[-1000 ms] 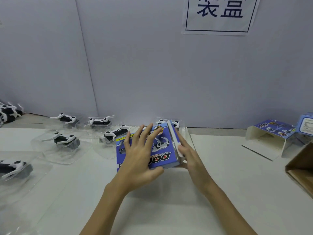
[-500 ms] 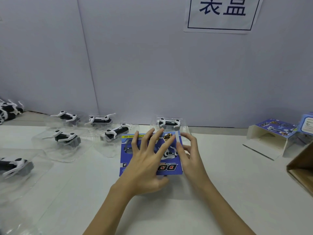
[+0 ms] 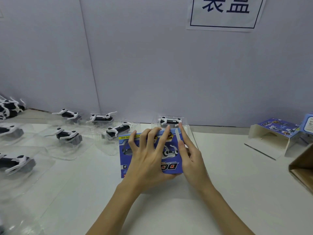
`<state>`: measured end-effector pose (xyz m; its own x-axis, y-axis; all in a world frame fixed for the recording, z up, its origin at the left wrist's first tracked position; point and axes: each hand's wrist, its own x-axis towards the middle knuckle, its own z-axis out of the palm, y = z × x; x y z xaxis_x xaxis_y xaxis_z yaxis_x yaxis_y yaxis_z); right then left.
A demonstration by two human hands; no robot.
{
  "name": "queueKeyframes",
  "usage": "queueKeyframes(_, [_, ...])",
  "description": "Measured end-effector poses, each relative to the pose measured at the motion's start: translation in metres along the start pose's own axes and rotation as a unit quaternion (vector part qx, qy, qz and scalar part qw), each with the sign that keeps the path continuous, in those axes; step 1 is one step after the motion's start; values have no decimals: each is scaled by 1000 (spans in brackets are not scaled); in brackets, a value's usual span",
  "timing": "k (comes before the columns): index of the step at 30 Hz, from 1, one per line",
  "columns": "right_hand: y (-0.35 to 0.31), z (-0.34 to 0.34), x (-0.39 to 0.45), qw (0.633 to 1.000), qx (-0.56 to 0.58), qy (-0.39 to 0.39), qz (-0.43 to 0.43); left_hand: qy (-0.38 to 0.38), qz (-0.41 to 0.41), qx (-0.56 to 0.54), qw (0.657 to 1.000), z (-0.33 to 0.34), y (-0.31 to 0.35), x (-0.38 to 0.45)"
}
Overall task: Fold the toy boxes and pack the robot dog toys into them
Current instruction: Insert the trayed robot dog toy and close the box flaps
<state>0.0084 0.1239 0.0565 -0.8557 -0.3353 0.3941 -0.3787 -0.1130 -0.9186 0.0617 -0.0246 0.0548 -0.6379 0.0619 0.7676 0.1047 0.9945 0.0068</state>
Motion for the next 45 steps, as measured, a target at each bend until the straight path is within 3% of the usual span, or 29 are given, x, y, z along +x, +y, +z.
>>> queueKeyframes(25, [-8,-6,-3,998,40,-20,-38,44,-10,-10,999,1,-2,0])
queueKeyframes(33, [-14,-5,-4,997,69,-11,-26,34,-15,-4,999,-2,2,0])
queueKeyframes(39, [-16,-14,1,990,132,-39,34,33,-11,4,999,-1,4,1])
queueKeyframes(45, [-14,-7,-2,995,90,-37,0,45,-10,9,999,1,6,-1])
